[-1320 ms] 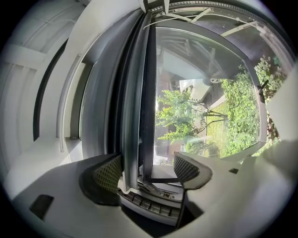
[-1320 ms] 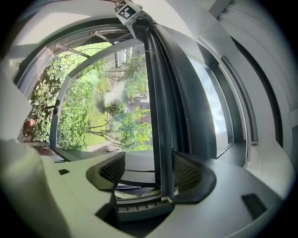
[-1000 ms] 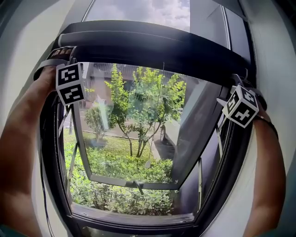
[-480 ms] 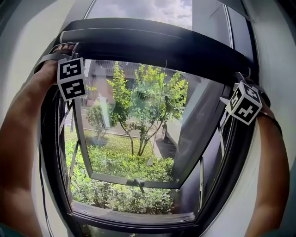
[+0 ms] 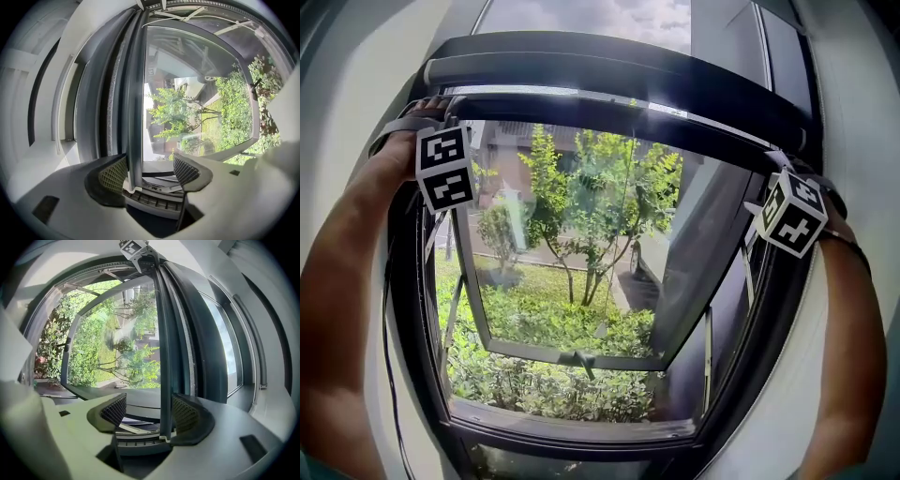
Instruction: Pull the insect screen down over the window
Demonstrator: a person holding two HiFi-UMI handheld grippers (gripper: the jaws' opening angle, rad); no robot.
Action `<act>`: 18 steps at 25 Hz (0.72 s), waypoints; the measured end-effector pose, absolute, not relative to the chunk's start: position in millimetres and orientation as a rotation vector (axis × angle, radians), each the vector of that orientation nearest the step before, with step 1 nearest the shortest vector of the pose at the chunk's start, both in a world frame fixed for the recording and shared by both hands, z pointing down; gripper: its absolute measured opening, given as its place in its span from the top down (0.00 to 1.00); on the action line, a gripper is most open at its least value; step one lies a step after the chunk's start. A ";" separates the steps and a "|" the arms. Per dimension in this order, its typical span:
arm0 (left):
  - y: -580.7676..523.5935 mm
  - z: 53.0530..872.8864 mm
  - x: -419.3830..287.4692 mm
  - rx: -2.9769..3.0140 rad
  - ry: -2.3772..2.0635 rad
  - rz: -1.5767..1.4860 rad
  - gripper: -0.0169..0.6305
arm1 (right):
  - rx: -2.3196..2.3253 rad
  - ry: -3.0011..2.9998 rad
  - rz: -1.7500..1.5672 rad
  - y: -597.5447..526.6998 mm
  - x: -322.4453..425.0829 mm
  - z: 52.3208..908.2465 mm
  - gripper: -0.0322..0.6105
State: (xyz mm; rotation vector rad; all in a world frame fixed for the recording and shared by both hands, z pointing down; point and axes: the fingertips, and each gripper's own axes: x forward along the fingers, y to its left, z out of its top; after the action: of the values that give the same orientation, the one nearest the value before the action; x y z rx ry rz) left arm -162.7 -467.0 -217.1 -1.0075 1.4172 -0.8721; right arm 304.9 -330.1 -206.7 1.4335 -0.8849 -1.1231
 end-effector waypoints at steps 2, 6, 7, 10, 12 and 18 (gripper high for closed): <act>-466.3 -209.0 -161.7 -1.014 1.413 -0.875 0.48 | 1.426 -0.894 -1.121 -329.7 306.2 -198.9 0.47; -465.1 -189.5 -165.2 -1.034 1.401 -0.886 0.48 | 1.406 -0.913 -1.117 -328.1 304.1 -180.0 0.47; -464.8 -184.7 -166.6 -1.036 1.396 -0.895 0.48 | 1.399 -0.915 -1.113 -327.3 302.9 -175.7 0.47; -463.8 -170.4 -170.0 -1.042 1.380 -0.932 0.48 | 1.375 -0.920 -1.098 -325.2 300.3 -164.1 0.47; -463.0 -161.1 -170.8 -1.050 1.369 -0.953 0.48 | 1.359 -0.926 -1.084 -325.1 300.1 -155.3 0.47; -462.4 -132.7 -168.0 -1.099 1.352 -0.958 0.48 | 1.347 -0.951 -1.064 -327.4 304.3 -129.2 0.47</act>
State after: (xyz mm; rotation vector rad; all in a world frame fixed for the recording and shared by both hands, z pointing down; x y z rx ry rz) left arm -168.0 -462.4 -132.7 -1.0994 1.3518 -0.9581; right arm 304.3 -327.4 -129.2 1.3469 -0.9512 -1.0643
